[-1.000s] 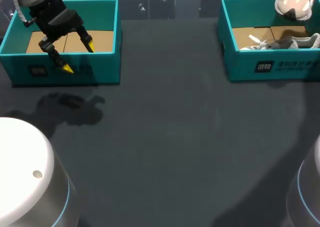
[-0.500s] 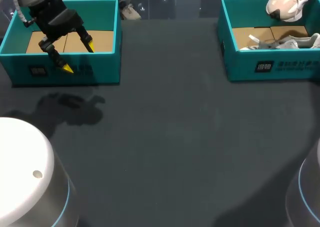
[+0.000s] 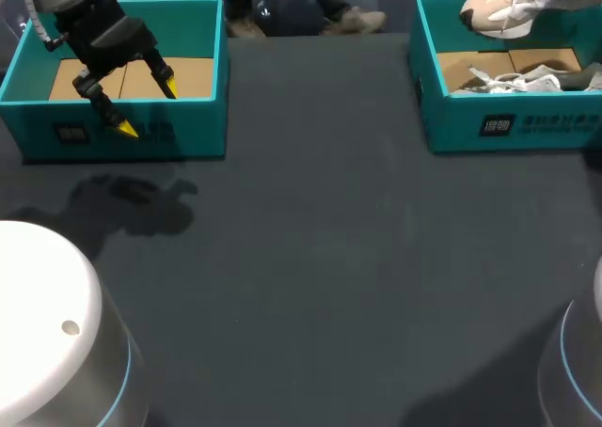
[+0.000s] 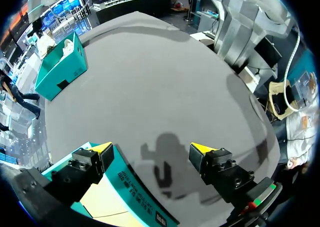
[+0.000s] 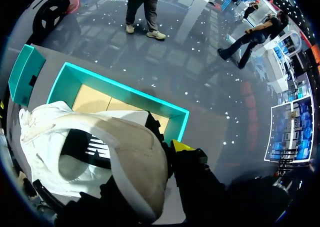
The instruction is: Take the shoe out of the shoebox, open the shoe tongue, remove and reinsert the insole, then place the shoe into the shoebox
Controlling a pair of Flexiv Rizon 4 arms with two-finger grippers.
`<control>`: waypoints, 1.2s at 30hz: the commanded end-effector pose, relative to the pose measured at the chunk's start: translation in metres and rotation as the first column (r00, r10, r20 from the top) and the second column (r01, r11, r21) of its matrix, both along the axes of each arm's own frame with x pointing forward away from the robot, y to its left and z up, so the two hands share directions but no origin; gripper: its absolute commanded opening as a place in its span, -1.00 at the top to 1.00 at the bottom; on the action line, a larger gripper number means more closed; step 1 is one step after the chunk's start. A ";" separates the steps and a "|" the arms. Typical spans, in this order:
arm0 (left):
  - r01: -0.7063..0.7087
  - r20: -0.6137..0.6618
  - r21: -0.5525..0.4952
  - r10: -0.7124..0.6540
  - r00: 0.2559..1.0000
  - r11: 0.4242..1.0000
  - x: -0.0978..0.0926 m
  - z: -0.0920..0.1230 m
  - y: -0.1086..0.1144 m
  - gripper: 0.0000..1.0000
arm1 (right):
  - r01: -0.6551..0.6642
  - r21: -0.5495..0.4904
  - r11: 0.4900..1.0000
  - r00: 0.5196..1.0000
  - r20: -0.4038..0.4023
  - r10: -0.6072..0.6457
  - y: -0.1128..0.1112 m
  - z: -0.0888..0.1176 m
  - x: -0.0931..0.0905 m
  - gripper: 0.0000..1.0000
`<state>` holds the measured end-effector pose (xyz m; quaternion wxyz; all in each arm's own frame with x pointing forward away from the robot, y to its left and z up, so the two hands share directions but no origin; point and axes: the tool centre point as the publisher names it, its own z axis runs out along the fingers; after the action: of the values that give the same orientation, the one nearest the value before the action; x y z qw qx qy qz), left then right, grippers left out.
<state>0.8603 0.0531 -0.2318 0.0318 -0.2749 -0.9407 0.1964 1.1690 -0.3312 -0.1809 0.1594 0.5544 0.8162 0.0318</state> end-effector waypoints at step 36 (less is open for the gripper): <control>0.000 0.001 0.001 0.000 1.000 1.000 -0.001 0.000 0.001 -1.00 | 0.251 -0.040 0.967 0.964 0.105 -0.246 -0.002 -0.016 -0.013 1.00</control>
<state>0.8603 0.0530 -0.2318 0.0318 -0.2748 -0.9407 0.1963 1.1596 -0.3338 -0.1984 0.2151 0.6458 0.7324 0.0161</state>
